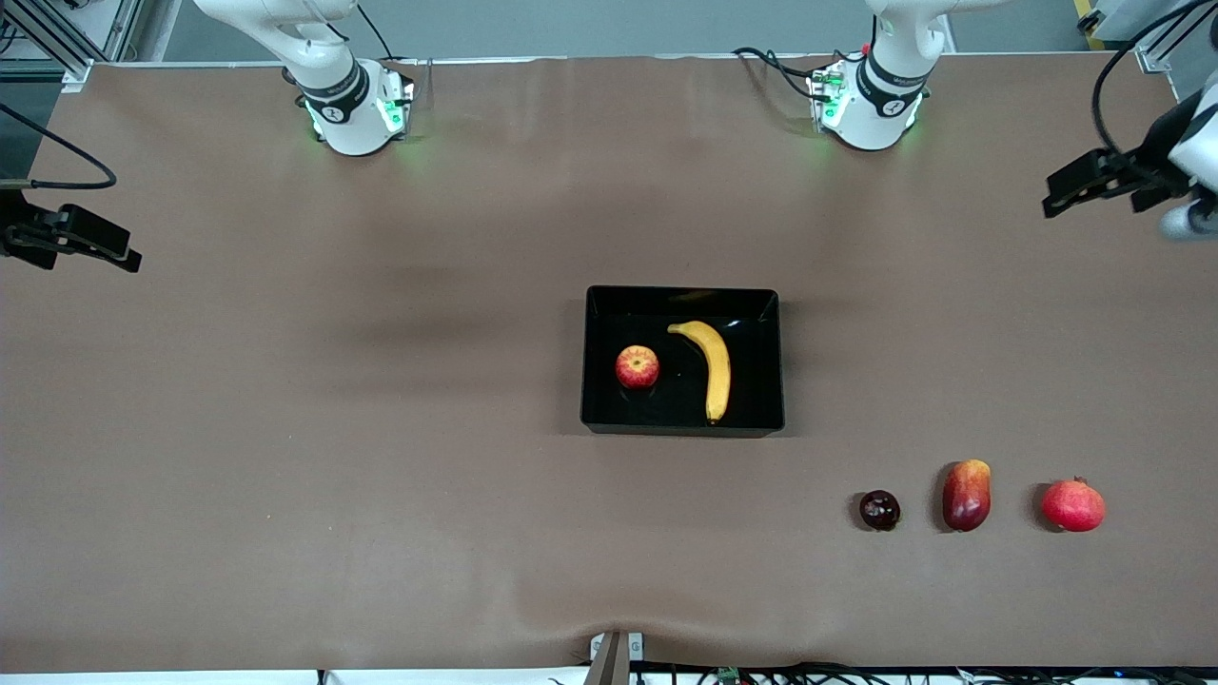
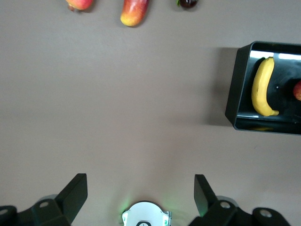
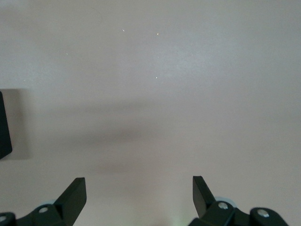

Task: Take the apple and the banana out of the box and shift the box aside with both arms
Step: 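Reach the left gripper toward the yellow banana in the black tray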

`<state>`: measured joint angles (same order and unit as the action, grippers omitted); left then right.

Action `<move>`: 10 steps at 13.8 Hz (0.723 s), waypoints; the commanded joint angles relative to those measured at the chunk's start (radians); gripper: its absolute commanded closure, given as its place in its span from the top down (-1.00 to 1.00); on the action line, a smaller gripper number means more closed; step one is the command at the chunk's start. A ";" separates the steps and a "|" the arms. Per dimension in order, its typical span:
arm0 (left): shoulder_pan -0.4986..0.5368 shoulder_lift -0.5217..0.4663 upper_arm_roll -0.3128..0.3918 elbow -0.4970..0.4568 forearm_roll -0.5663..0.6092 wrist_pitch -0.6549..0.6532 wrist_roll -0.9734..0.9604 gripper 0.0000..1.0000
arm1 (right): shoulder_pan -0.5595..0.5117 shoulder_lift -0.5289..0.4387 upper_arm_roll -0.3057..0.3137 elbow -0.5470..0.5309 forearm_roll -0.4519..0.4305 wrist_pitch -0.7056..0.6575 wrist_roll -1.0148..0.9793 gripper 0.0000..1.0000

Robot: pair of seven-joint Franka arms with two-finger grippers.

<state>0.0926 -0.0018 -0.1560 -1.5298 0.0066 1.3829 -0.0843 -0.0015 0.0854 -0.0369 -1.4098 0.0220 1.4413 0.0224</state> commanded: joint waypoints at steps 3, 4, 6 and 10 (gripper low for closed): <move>-0.014 0.133 -0.100 0.013 0.003 0.042 -0.058 1.00 | 0.008 0.007 -0.003 0.006 0.003 0.002 0.007 1.00; -0.017 0.163 -0.129 0.010 0.003 0.068 -0.104 1.00 | 0.008 0.008 -0.003 0.006 0.003 0.002 0.007 1.00; -0.045 0.215 -0.168 0.010 0.006 0.129 -0.197 1.00 | 0.006 0.008 -0.003 0.006 0.001 0.002 0.007 1.00; -0.193 0.321 -0.168 0.011 0.018 0.263 -0.452 1.00 | 0.008 0.010 -0.003 0.006 0.001 0.001 0.007 1.00</move>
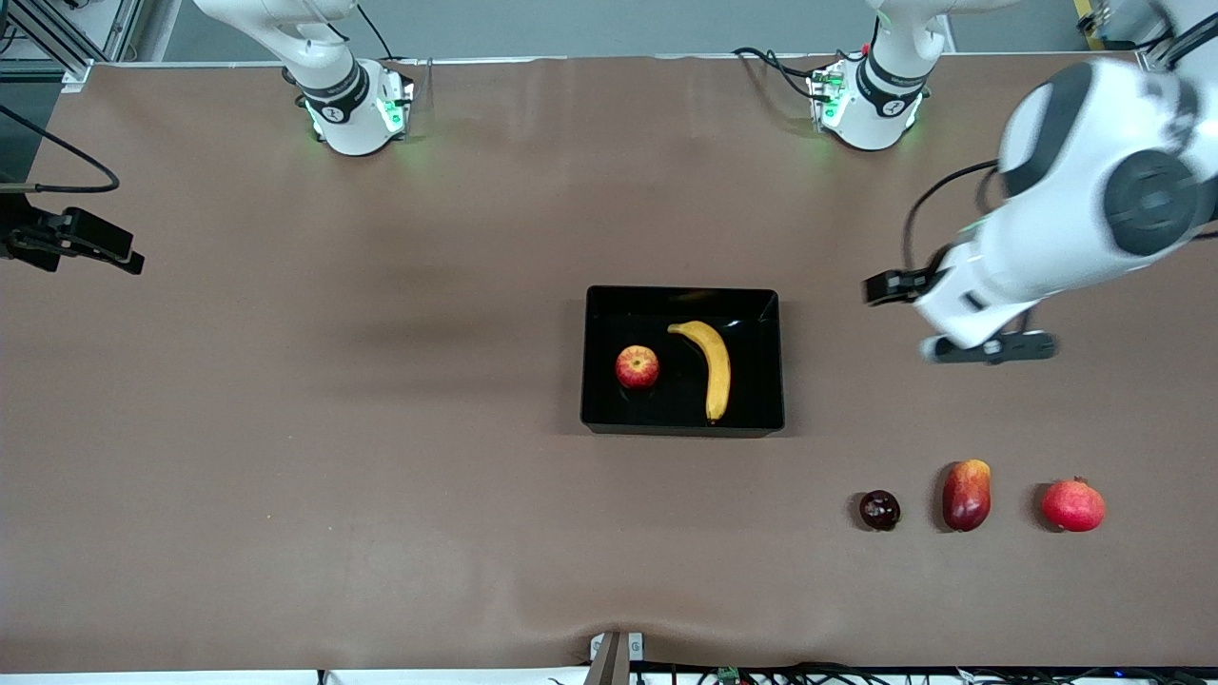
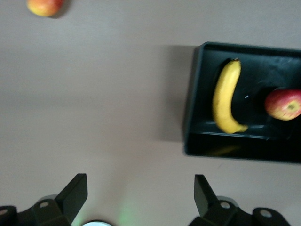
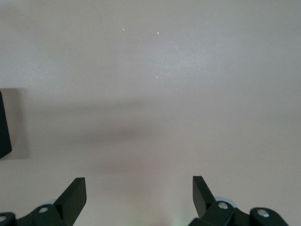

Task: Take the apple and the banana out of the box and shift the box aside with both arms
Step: 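Reach the left gripper toward the yellow banana in the black tray, then lower the left gripper and close it on the banana's stem end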

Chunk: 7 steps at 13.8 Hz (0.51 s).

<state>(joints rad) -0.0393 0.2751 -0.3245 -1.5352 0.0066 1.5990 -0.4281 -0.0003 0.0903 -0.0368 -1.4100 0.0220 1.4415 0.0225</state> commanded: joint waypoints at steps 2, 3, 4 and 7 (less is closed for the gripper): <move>-0.120 0.096 -0.001 0.018 0.042 0.123 -0.234 1.00 | 0.006 0.005 -0.003 0.006 0.001 0.000 0.007 1.00; -0.151 0.128 0.001 0.017 0.049 0.162 -0.300 1.00 | 0.006 0.005 -0.003 0.006 0.001 0.000 0.004 1.00; -0.178 0.157 0.001 0.017 0.058 0.200 -0.367 1.00 | 0.006 0.006 -0.003 0.006 0.001 0.000 0.002 1.00; -0.240 0.258 0.001 0.020 0.133 0.292 -0.565 1.00 | 0.017 0.008 -0.003 0.005 0.003 -0.003 -0.003 1.00</move>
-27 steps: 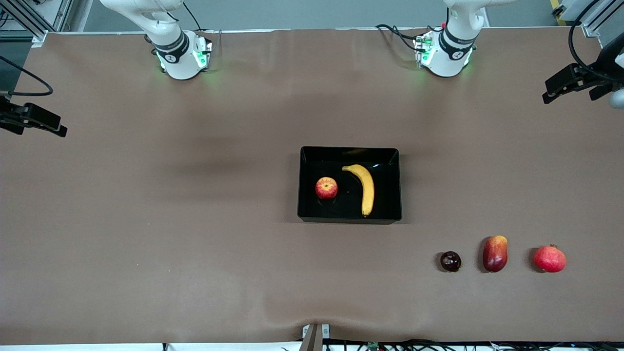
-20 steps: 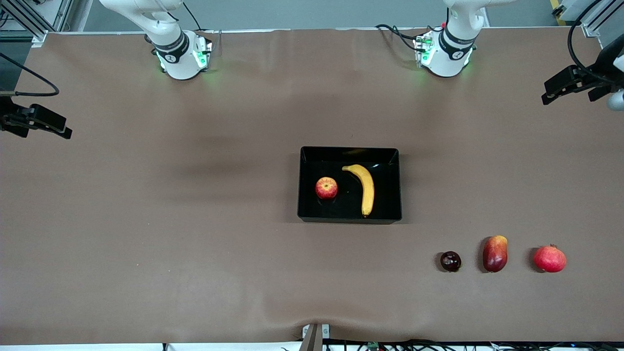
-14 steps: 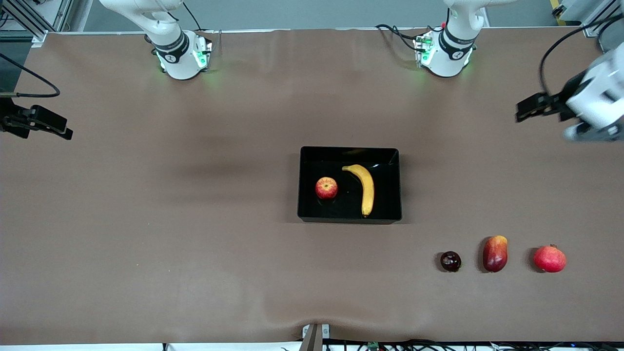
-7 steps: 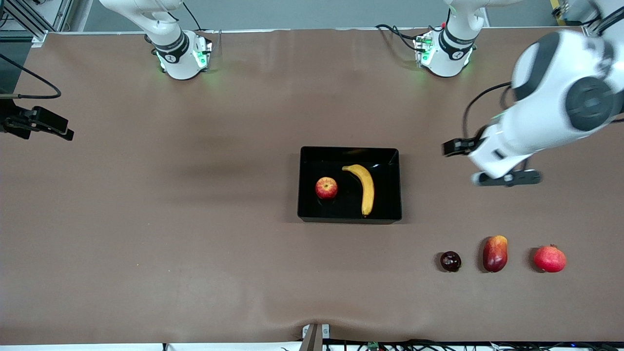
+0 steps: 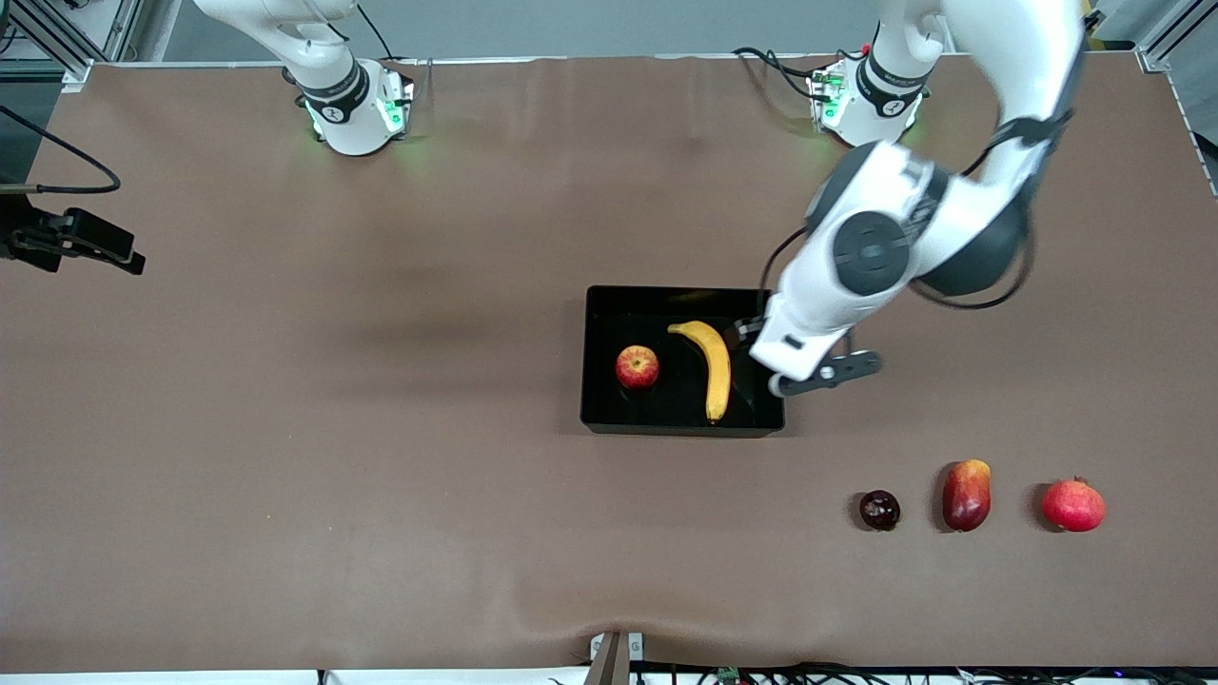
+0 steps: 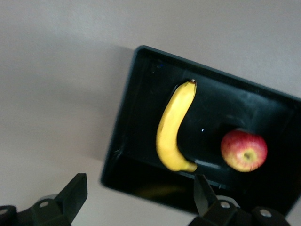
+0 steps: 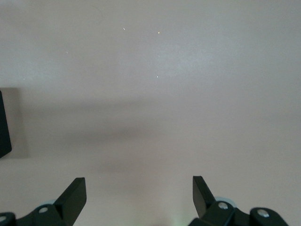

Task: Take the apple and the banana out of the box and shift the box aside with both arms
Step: 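Lower the left gripper and close it on the banana's stem end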

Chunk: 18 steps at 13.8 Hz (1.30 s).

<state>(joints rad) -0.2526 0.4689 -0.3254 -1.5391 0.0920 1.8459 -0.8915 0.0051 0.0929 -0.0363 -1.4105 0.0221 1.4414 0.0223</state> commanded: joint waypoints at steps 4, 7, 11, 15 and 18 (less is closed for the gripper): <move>-0.085 0.189 0.002 0.022 0.125 0.137 -0.309 1.00 | 0.032 0.008 -0.004 0.004 0.006 -0.004 -0.001 1.00; -0.094 0.246 0.002 0.017 0.192 0.147 -0.372 1.00 | 0.061 0.042 -0.002 0.005 0.048 0.016 -0.001 1.00; -0.106 0.275 0.006 0.010 0.227 0.151 -0.382 1.00 | 0.064 0.070 -0.002 0.005 0.145 0.046 -0.002 1.00; -0.106 0.303 0.008 0.002 0.236 0.191 -0.382 1.00 | 0.092 0.085 -0.004 0.004 0.147 0.051 -0.001 1.00; -0.106 0.327 0.008 0.002 0.256 0.194 -0.382 1.00 | 0.090 0.088 -0.004 0.004 0.145 0.053 -0.002 1.00</move>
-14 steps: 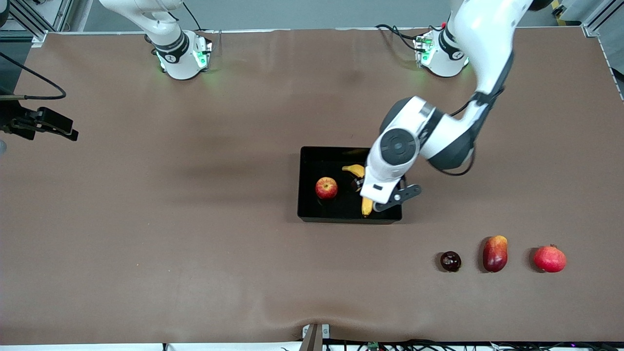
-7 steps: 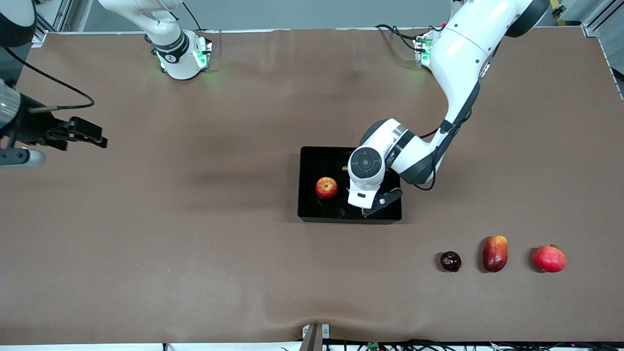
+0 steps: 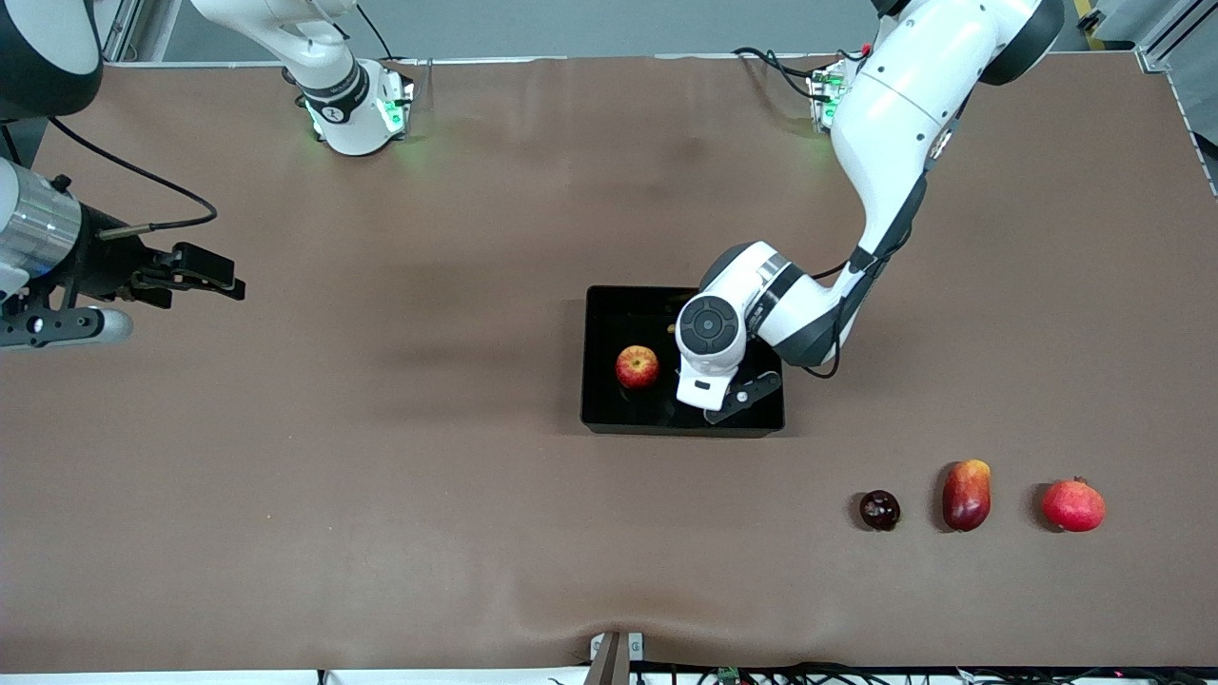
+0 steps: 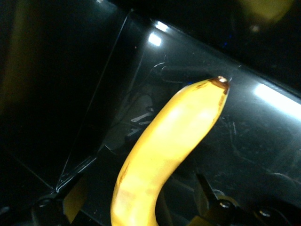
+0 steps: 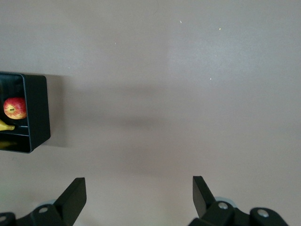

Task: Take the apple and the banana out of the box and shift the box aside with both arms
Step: 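Lower the left gripper and close it on the banana's stem end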

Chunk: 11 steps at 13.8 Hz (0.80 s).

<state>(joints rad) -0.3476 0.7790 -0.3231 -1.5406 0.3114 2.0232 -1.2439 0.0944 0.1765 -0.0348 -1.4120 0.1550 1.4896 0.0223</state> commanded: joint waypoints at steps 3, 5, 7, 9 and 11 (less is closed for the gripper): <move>-0.013 0.031 0.006 0.004 0.040 0.048 -0.035 0.95 | -0.001 0.005 -0.005 0.005 0.012 0.021 -0.004 1.00; -0.013 0.043 0.006 0.004 0.040 0.075 -0.049 0.68 | 0.001 0.001 -0.004 0.005 0.014 0.021 -0.002 1.00; -0.013 0.048 0.006 0.004 0.040 0.085 -0.049 0.22 | 0.001 -0.002 -0.004 0.005 0.014 0.017 0.001 1.00; -0.013 0.049 0.006 0.004 0.041 0.085 -0.048 -0.41 | 0.002 -0.003 -0.004 0.005 0.014 0.015 0.008 1.00; -0.013 0.045 0.006 0.004 0.043 0.083 -0.037 -1.00 | 0.004 -0.003 -0.004 0.004 0.014 0.018 0.008 1.00</move>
<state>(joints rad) -0.3529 0.8135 -0.3238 -1.5400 0.3265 2.0999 -1.2574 0.0945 0.1805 -0.0364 -1.4110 0.1554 1.5096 0.0226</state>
